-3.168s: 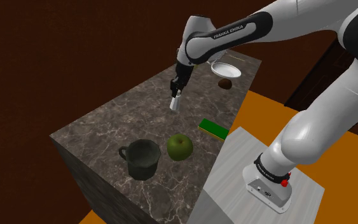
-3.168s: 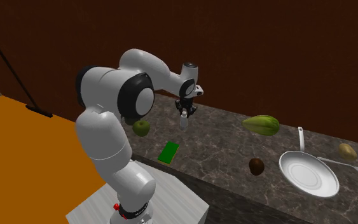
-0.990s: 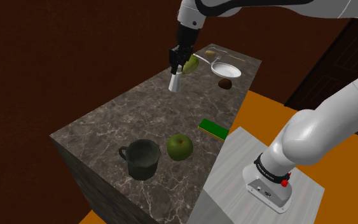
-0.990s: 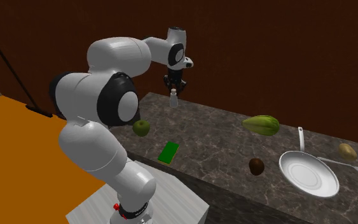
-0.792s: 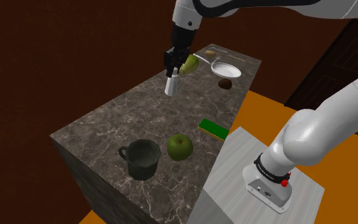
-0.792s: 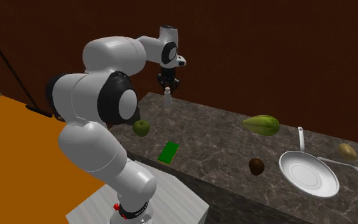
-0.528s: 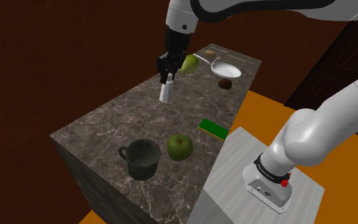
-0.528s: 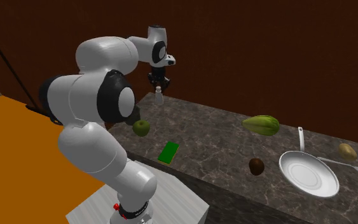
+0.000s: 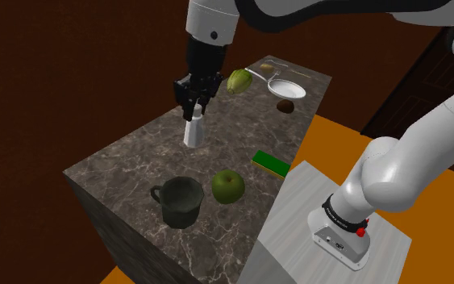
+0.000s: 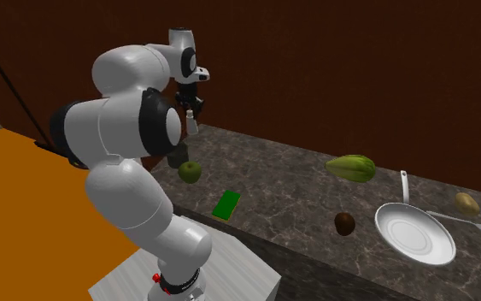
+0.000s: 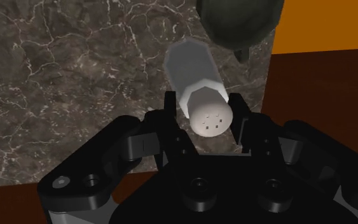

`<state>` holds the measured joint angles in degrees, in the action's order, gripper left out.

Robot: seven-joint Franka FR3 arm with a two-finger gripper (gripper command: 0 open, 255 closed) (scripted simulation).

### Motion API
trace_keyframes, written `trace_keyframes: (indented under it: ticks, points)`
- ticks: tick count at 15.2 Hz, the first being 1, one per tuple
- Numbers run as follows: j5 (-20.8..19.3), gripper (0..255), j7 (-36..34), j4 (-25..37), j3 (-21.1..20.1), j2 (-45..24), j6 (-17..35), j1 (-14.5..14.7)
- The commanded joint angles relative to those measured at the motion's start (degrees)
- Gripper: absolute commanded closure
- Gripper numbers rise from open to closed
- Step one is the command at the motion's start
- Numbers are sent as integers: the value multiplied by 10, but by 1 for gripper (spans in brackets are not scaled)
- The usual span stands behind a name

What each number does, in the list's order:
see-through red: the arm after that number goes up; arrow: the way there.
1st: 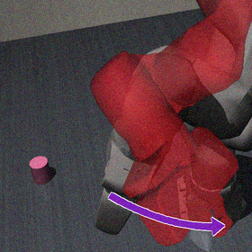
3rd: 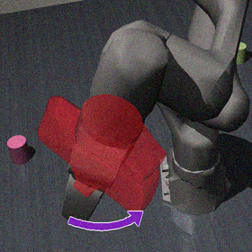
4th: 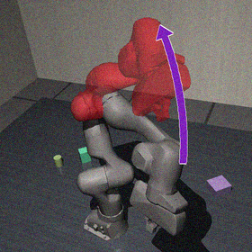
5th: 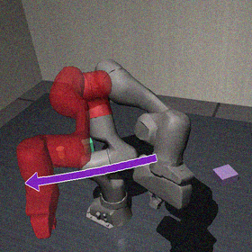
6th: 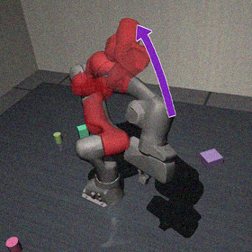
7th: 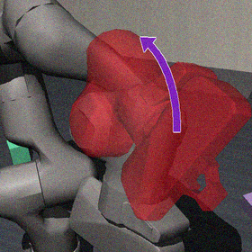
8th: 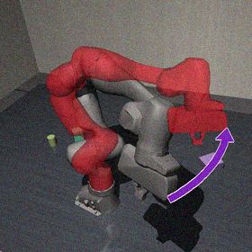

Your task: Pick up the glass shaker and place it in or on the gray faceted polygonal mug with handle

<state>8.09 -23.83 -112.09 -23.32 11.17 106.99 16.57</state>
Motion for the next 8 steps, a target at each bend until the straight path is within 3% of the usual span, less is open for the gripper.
trace_keyframes:
  ticks: [1, 8]
  points:
    - [-2, 255, -30, 10, -18, -5, -2, 10]
    - [-28, 255, -123, 64, -72, -55, -4, 40]
